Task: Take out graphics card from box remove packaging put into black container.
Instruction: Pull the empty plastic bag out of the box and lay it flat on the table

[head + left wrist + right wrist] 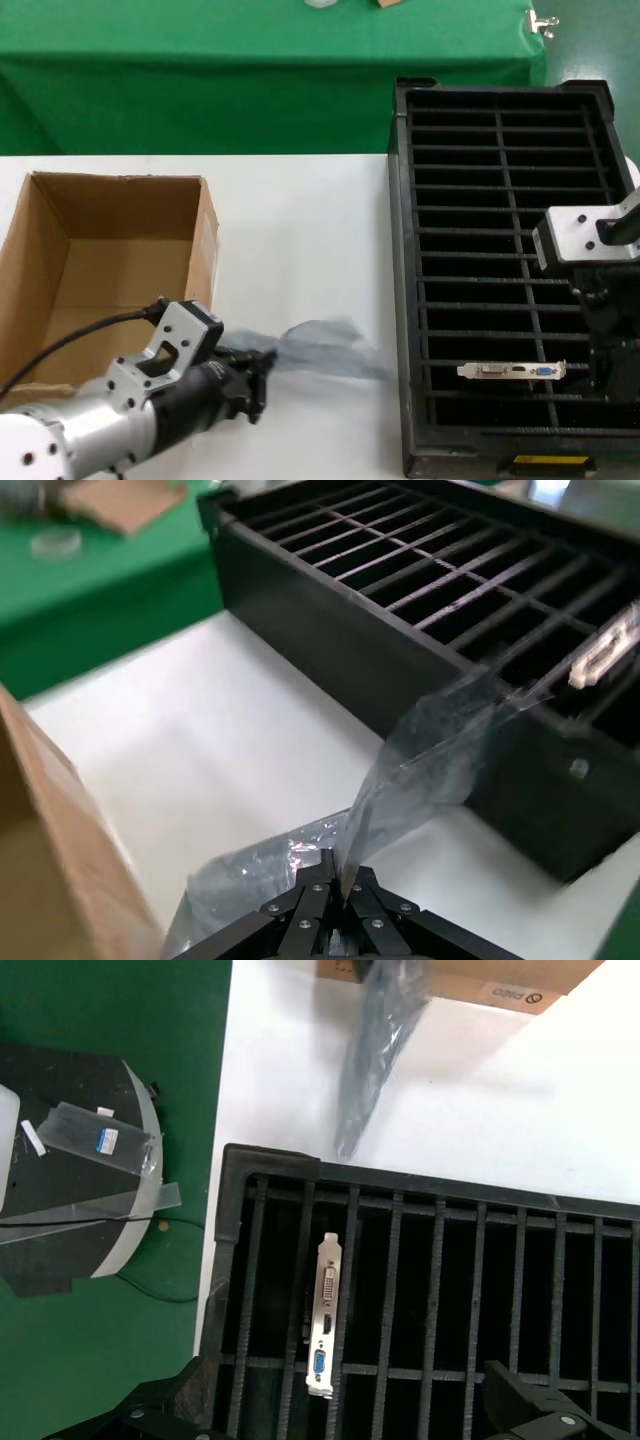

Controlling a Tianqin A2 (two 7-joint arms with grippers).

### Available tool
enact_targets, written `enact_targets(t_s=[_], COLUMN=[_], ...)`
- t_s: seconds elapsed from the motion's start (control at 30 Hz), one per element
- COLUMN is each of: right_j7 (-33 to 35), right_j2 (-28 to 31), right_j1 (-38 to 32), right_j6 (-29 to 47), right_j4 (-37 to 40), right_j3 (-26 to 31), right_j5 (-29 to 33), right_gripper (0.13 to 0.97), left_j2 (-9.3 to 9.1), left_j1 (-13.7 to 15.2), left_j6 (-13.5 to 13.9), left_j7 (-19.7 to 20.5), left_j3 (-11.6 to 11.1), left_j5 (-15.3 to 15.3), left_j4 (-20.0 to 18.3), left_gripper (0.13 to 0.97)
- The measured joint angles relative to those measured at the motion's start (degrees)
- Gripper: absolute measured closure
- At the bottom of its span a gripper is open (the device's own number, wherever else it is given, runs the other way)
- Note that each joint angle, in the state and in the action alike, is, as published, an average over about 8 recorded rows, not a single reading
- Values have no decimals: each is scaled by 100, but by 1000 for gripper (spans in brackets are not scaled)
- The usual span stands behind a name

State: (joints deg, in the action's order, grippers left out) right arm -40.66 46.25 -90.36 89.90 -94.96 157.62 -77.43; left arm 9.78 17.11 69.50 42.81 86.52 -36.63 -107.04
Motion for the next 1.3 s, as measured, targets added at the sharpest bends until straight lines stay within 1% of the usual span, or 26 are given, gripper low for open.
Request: enact_targets(t_s=[0.1, 0.23, 0.33, 0.4, 0.5, 0.57, 0.77, 1.0, 1.03, 1.13, 1.3], right_j7=[0, 0, 0, 0, 0, 0, -1, -1, -1, -1, -1], right_j2=[0, 0, 0, 0, 0, 0, 0, 0, 0, 0, 0], right_j1=[-1, -1, -1, -2, -2, -2, -2, -2, -2, -2, -1], right_j6=[0, 1, 1, 1, 1, 1, 1, 1, 1, 1, 0], right_j4=[0, 0, 0, 0, 0, 0, 0, 0, 0, 0, 0], right_j3=[1, 2, 2, 2, 2, 2, 3, 3, 3, 3, 2], right_j5=[0, -1, -1, -1, -1, -1, -1, -1, -1, -1, -1], right_gripper=[184, 152, 136, 134, 132, 130, 129, 129, 129, 129, 129], left_j2=[-297, -608, -778, -853, -919, -942, -956, -900, -885, -822, -640], left_j1=[92, 203, 282, 326, 371, 388, 417, 389, 374, 316, 187], left_j6=[226, 297, 235, 147, -21, -130, -349, -417, -431, -503, -726], left_j7=[621, 1301, 1783, 2074, 2398, 2532, 2669, 2603, 2580, 2464, 2082], left_j3=[-35, -18, 19, 42, 65, 71, 71, 60, 54, 27, -30], left_j5=[186, 322, 419, 482, 538, 536, 421, 306, 293, 255, 156], left_j4=[65, 141, 252, 355, 528, 634, 836, 777, 736, 526, -118], left_gripper=[958, 958, 958, 958, 956, 954, 943, 889, 889, 840, 760])
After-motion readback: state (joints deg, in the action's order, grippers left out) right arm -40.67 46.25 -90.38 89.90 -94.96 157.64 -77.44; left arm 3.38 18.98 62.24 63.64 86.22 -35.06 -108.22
